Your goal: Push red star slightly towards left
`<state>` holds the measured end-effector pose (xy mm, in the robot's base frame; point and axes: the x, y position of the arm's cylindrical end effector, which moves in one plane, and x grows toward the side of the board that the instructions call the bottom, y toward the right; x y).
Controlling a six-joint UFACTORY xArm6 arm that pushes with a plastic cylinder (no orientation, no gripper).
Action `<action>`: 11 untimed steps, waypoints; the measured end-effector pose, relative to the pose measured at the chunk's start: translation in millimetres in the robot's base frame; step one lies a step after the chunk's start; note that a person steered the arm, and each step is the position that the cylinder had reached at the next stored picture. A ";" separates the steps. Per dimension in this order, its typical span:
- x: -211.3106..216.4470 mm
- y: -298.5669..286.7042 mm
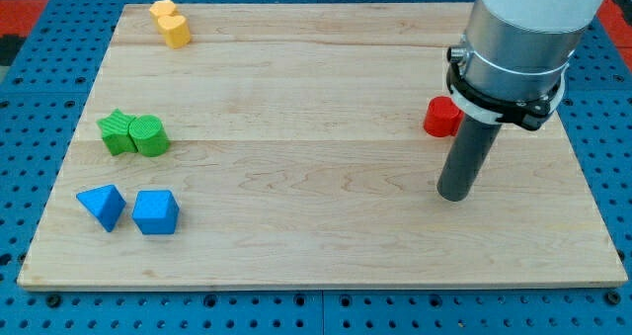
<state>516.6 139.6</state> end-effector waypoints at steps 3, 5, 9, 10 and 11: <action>-37.3 144.2; -56.2 162.7; -83.9 118.3; -83.3 61.8; -83.8 0.6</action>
